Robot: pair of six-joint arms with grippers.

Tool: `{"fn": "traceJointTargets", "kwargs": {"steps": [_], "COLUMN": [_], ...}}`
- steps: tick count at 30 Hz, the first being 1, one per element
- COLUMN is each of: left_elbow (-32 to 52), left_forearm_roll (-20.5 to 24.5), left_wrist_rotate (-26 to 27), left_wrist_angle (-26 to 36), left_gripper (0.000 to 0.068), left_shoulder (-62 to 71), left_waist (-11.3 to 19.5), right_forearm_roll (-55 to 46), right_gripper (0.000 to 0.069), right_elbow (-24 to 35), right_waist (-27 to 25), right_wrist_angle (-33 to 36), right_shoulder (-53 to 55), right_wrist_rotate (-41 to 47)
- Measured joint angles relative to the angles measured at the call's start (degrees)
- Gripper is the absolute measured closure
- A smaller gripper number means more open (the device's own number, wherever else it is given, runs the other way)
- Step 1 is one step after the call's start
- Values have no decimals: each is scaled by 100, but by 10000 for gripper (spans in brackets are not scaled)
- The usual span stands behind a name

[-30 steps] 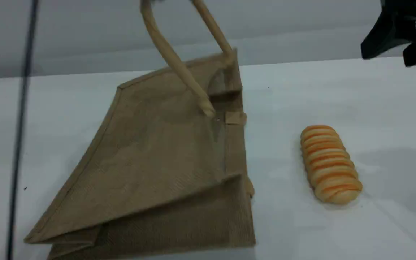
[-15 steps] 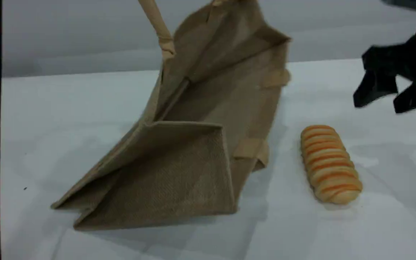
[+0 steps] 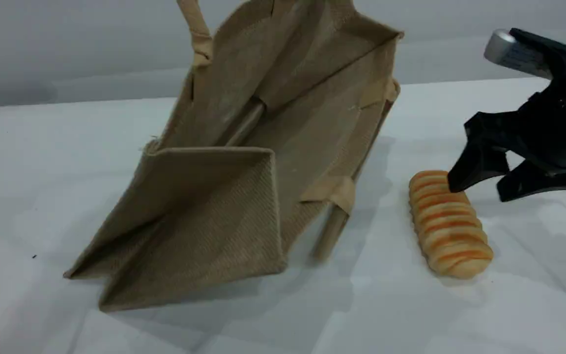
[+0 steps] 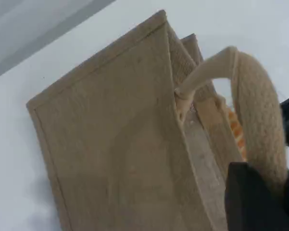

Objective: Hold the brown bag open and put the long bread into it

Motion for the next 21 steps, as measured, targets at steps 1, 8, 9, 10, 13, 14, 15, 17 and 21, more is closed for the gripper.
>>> {"fn": "traceJointTargets", "kwargs": {"steps": [1,8,9,10,13,14,15,17,21], "left_elbow": [0,0,0,0,0,0,0,0,0], "left_forearm_roll": [-58,-389,-381,-365,-365,-365,-352,-352,-352], "left_wrist_rotate": [0,20,20,20,20,20,20,20,20], "left_wrist_angle": [0,0,0,-5,-5,-5,-5,-5,-5], "left_gripper": [589,589,589,589,589,589,590,590,590], "left_shoulder": [0,0,0,0,0,0,0,5,5], "left_waist": [0,0,0,0,0,0,0,0,0], "right_forearm_roll": [244,1646,1755,1866,2024,2077,2160,2289,2536], "right_gripper": [213,213,213,213,213,213,213,213,213], "right_elbow": [0,-158,-164,-164,-164,-164,-164,-164,-164], "right_waist": [0,0,0,0,0,0,0,0,0], "right_wrist_angle": [0,-35,-35,-35,-41,-49,-69,-81,42], "right_shoulder": [31,454,513,560,665,702,749,845,1001], "right_wrist_rotate": [-245,-1683,-1825,-1929,-2165,-2217,-2272,-2413,-2642]}}
